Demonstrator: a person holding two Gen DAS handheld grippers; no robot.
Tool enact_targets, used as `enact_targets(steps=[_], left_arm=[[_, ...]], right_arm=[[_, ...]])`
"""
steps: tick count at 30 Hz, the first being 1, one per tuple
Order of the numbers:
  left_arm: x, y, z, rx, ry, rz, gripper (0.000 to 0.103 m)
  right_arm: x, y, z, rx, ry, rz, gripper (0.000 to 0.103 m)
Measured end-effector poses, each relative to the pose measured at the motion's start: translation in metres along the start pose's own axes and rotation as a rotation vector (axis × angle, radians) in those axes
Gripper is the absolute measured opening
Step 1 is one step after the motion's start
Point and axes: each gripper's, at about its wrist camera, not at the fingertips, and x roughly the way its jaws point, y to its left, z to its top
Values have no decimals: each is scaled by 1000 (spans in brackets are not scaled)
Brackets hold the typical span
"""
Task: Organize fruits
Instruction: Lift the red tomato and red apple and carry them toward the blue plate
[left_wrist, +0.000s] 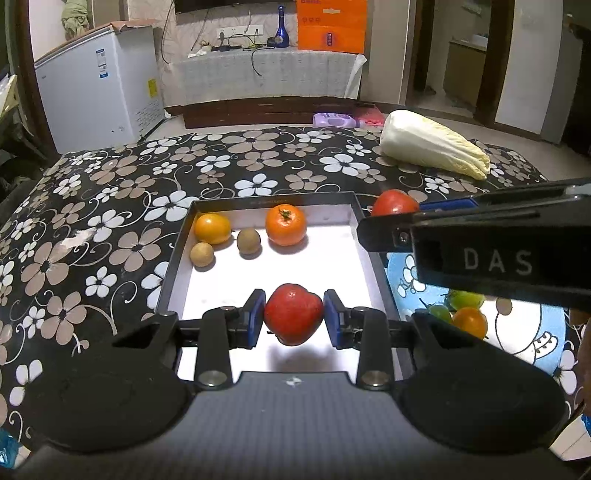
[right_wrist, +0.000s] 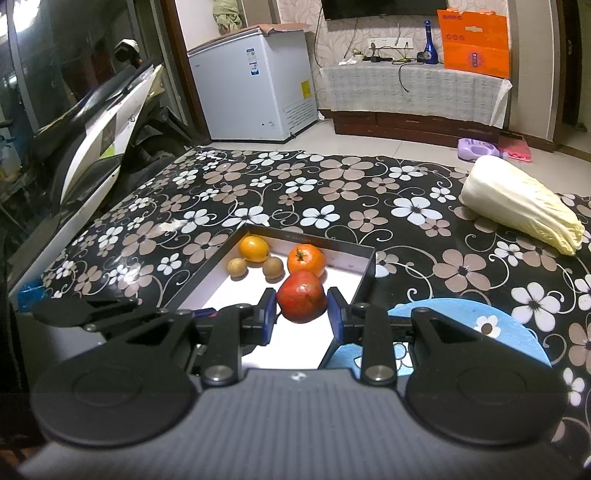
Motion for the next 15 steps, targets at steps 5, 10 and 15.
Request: enact_targets(steps=[5, 10, 15], left_arm=[[2, 0, 0, 0, 3, 1, 40], [1, 2, 0, 6, -5, 0, 40], [-1, 2, 1, 10, -13, -5, 40]], right_arm=[[1, 1, -1, -5, 5, 3, 33], [2, 1, -2, -4, 7, -1, 33], [3, 0, -2, -1, 3, 1, 33]])
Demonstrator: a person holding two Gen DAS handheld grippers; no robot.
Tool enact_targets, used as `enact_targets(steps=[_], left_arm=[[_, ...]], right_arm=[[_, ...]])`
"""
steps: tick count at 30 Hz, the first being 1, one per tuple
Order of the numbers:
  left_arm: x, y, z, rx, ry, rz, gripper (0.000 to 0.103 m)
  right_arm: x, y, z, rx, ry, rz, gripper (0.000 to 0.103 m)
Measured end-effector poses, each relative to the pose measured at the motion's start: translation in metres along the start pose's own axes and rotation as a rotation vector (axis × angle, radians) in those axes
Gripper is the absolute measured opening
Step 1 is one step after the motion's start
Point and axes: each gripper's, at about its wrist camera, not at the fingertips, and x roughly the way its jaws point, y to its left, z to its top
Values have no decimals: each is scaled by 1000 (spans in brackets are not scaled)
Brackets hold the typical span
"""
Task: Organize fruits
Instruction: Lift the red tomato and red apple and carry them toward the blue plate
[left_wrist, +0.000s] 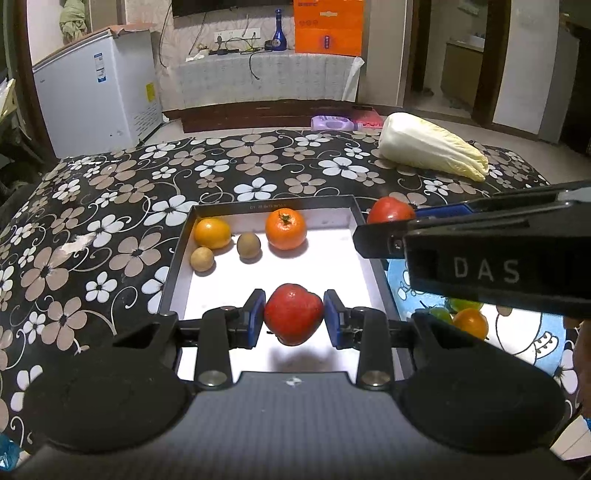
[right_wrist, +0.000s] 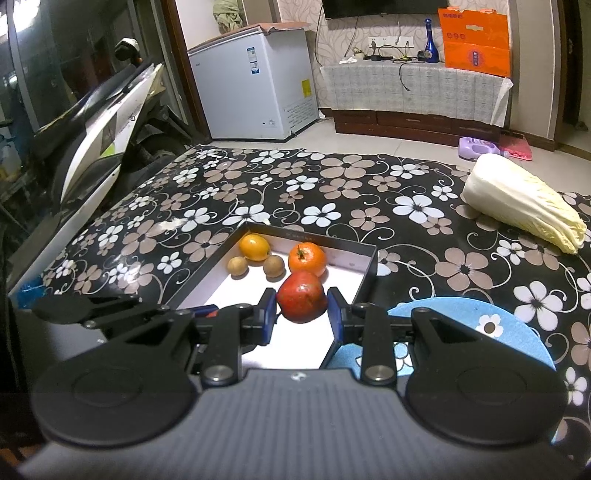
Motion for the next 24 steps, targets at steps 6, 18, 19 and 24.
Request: enact_targets(steps=[6, 18, 19, 24], left_arm=[[-1, -1, 1, -1, -5, -7, 40], [-1, -7, 2, 5, -11, -21, 40], [-1, -8, 2, 6, -13, -22, 40], [-3, -10, 3, 12, -22, -31, 40]], right_arm=[[0, -1, 1, 1, -1, -1, 33], [-7, -6, -1, 8, -12, -10, 33], [-7, -7, -1, 9, -12, -11, 33], [-10, -9, -1, 13, -16, -14, 33]])
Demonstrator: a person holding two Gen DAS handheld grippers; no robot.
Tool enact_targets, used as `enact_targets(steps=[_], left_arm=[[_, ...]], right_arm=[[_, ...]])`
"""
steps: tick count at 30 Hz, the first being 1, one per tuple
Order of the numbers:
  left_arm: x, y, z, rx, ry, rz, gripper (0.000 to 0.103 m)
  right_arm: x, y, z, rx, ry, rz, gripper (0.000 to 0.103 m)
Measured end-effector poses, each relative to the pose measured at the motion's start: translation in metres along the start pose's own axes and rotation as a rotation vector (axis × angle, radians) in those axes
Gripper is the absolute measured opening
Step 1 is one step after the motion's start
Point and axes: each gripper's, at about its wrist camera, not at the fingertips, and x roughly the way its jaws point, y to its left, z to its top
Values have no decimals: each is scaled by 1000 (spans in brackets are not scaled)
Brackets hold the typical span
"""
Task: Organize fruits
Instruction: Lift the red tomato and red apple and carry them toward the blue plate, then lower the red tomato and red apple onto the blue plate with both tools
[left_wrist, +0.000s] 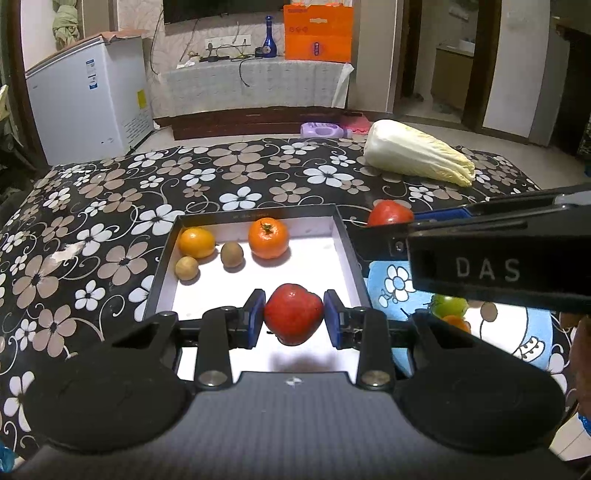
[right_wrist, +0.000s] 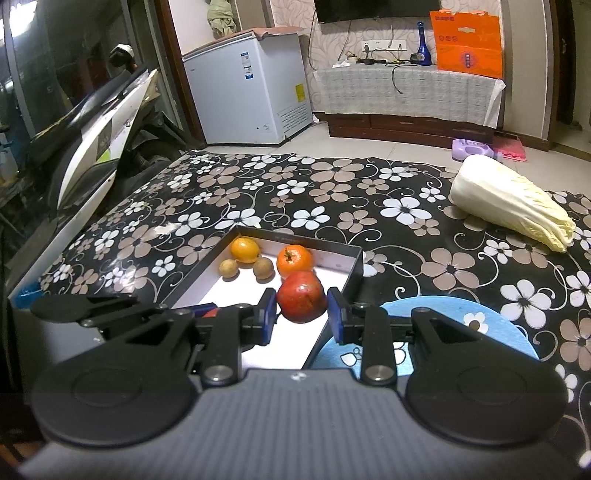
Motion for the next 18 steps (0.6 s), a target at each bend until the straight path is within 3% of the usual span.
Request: enact_targets(steps=[18], left_arm=[[0, -20, 0, 24, -11, -52, 40]], right_arm=[[-13, -16, -4, 16, -9, -29, 33]])
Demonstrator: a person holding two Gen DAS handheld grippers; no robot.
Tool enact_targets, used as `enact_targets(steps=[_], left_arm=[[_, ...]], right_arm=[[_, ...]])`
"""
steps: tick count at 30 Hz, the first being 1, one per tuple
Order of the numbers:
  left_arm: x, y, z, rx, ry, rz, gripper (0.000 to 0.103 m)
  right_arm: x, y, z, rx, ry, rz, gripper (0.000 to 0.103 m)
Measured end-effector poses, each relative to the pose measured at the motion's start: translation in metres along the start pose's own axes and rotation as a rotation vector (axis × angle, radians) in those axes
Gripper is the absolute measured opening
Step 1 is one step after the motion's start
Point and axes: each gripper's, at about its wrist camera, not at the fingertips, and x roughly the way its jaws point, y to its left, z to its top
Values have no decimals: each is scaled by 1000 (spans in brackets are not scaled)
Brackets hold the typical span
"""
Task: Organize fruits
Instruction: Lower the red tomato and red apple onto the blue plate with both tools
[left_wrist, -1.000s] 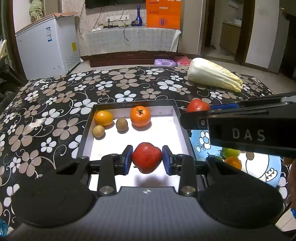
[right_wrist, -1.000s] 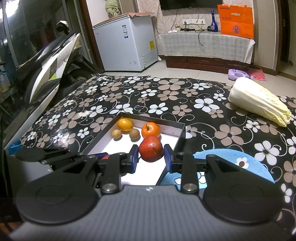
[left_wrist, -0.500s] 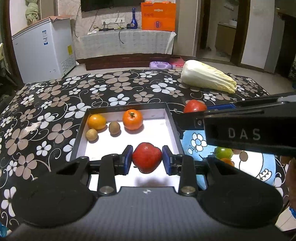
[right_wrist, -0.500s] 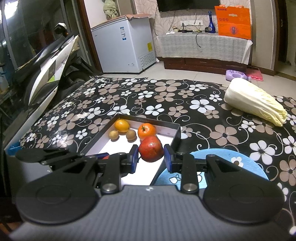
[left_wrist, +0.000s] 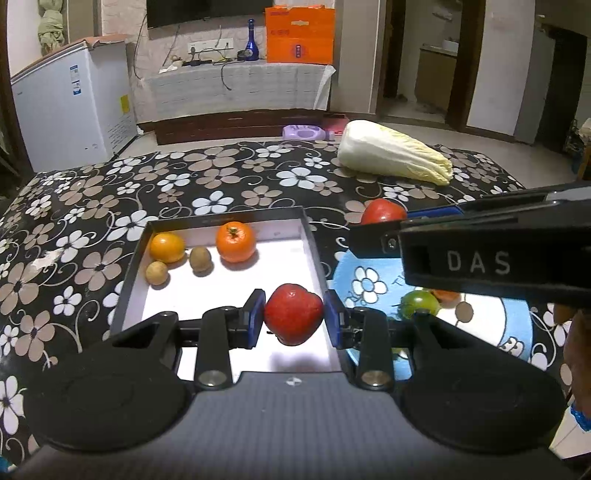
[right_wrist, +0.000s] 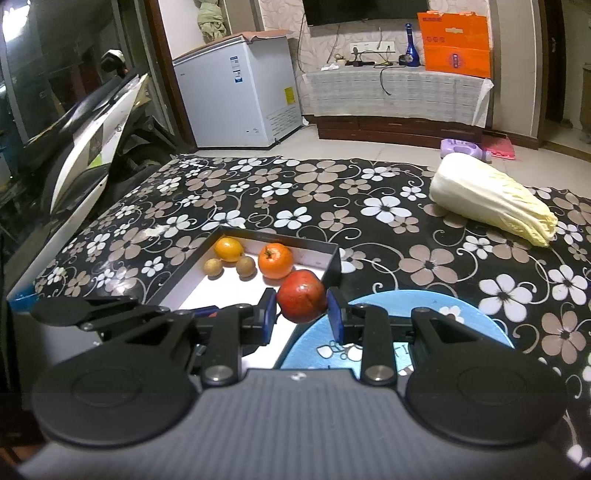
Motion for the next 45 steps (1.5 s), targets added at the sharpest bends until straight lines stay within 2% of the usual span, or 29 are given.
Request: enact_targets(steps=[21, 45], left_arm=[[5, -32, -1, 36, -8, -77, 40], [13, -56, -5, 66, -9, -123, 40]], right_arm=[[-18, -29, -11, 31, -4, -48, 33], [-36, -63, -26, 79, -2, -114, 33]])
